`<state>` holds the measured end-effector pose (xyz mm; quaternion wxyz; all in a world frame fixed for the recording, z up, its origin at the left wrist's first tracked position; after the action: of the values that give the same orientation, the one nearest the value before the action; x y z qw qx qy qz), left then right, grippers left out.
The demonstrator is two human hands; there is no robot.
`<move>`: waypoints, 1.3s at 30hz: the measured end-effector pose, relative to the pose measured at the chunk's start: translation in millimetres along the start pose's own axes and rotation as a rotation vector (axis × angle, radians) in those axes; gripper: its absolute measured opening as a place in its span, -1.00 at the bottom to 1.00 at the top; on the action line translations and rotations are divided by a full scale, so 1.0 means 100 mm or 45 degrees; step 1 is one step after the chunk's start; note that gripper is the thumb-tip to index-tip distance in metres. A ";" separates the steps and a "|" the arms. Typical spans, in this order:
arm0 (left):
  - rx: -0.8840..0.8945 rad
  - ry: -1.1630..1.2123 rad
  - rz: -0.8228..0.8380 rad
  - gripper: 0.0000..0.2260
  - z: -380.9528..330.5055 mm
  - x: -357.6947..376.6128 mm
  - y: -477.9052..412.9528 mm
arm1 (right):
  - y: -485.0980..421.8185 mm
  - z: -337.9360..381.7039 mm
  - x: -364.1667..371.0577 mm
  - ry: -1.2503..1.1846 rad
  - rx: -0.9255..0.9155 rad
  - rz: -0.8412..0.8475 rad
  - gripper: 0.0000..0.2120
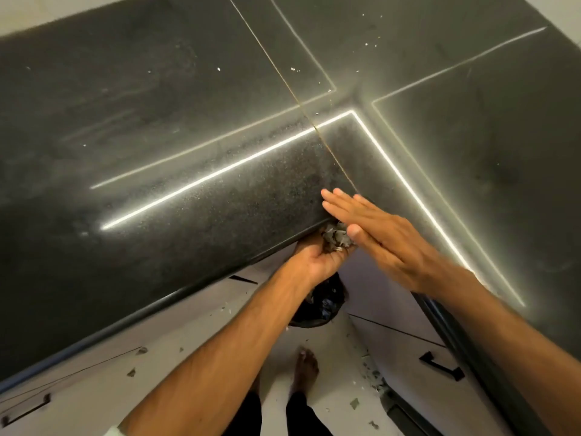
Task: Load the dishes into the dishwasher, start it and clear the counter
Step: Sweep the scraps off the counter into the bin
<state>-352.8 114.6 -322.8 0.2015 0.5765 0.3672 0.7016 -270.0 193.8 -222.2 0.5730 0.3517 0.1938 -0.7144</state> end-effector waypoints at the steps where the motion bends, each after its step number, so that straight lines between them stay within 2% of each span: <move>1: -0.029 0.018 -0.026 -0.68 -0.01 -0.02 -0.01 | 0.08 0.02 0.03 -0.052 0.005 -0.012 -0.57; 4: -0.056 0.074 0.049 -0.66 -0.02 -0.07 -0.03 | 0.23 0.04 0.08 -0.254 0.058 -0.126 -0.59; 8: -0.040 0.058 0.121 -0.63 -0.05 -0.09 -0.01 | 0.34 0.07 0.15 -0.496 0.206 -0.414 -0.63; 11: 0.047 -0.072 0.174 -0.74 -0.05 -0.14 -0.02 | 0.47 0.15 0.30 -0.548 0.299 -0.663 -0.67; 14: 0.090 -0.197 0.139 -0.78 -0.03 -0.30 -0.01 | 0.63 0.19 0.64 -0.688 0.407 -0.849 -0.70; 18: 0.092 -0.216 0.085 -0.69 -0.03 -0.65 0.00 | 0.85 0.06 1.24 -0.963 0.706 -1.024 -0.76; 22: 0.178 -0.339 -0.025 -0.70 -0.11 -1.13 -0.16 | 0.92 -0.37 1.79 -1.387 1.179 -1.100 -0.76; 25: 0.208 -0.425 -0.108 -0.73 -0.14 -1.48 -0.36 | 0.93 -0.72 2.09 -1.573 1.380 -1.094 -0.75; 32: 0.337 -0.692 -0.355 -0.63 -0.02 -2.17 -1.01 | 1.04 -1.12 2.61 -1.698 1.583 -0.987 -0.73; 36: 0.459 -0.887 -0.360 -0.79 -0.01 -2.31 -1.14 | 1.09 -1.22 2.77 -1.713 1.640 -0.983 -0.72; 39: 0.481 -0.933 -0.355 -0.71 -0.02 -2.34 -1.12 | 1.16 -1.28 2.80 -1.683 1.637 -0.963 -0.69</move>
<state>-310.7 22.1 -561.2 0.3025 0.7591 0.4675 0.3372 -150.4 58.4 -497.5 0.0012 0.0418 -0.4887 -0.8715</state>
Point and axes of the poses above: each hand's wrist, its own y-axis away from the middle knuckle, its own x-axis out of the palm, z = x × y, the point moved 3 cm from there along -y, towards the middle knuckle, and after that the axes turned 11 degrees about x, right-handed, at the moved point
